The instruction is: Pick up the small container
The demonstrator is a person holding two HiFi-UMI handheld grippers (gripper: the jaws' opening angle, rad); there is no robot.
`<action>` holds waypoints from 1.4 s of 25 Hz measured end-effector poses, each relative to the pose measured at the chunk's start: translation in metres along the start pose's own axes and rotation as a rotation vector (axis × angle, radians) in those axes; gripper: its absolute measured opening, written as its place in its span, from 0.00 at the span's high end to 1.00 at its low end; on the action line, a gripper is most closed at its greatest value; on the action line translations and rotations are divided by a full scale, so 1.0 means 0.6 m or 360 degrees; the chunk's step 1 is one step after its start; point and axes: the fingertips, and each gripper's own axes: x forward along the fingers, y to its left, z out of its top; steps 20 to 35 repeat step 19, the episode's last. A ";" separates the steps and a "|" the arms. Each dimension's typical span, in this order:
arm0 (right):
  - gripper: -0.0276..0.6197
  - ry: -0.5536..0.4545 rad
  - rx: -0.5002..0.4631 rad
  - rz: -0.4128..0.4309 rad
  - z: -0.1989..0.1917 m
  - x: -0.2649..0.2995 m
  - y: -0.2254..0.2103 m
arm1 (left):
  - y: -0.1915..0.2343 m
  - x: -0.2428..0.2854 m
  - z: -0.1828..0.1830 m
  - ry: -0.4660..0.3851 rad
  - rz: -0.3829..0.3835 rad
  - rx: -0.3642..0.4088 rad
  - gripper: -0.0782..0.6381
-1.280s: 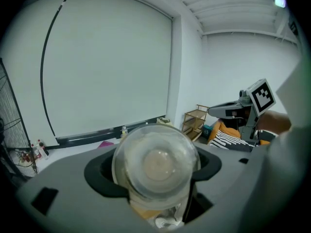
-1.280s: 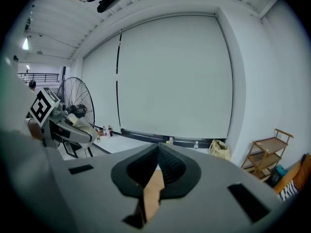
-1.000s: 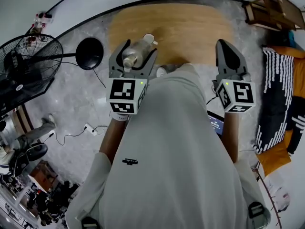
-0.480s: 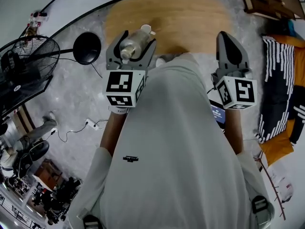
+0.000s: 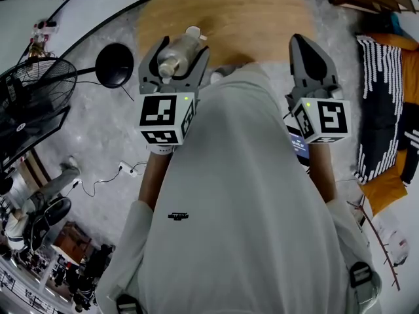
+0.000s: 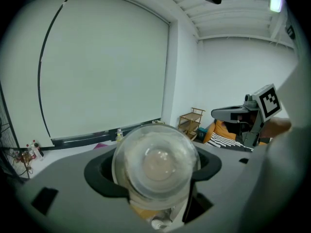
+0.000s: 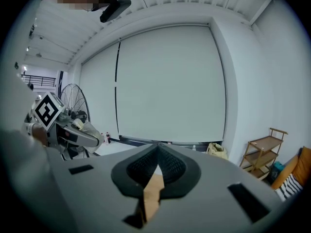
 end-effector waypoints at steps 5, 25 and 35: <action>0.96 -0.0025 -0.0014 0.0011 0.008 0.000 0.007 | -0.002 -0.001 -0.006 0.0008 -0.0010 0.0009 0.42; 0.96 -0.0039 -0.0026 0.0006 0.014 0.005 0.003 | -0.013 0.016 -0.010 0.0046 -0.0067 0.0041 0.42; 0.96 -0.0039 -0.0026 0.0006 0.014 0.005 0.003 | -0.013 0.016 -0.010 0.0046 -0.0067 0.0041 0.42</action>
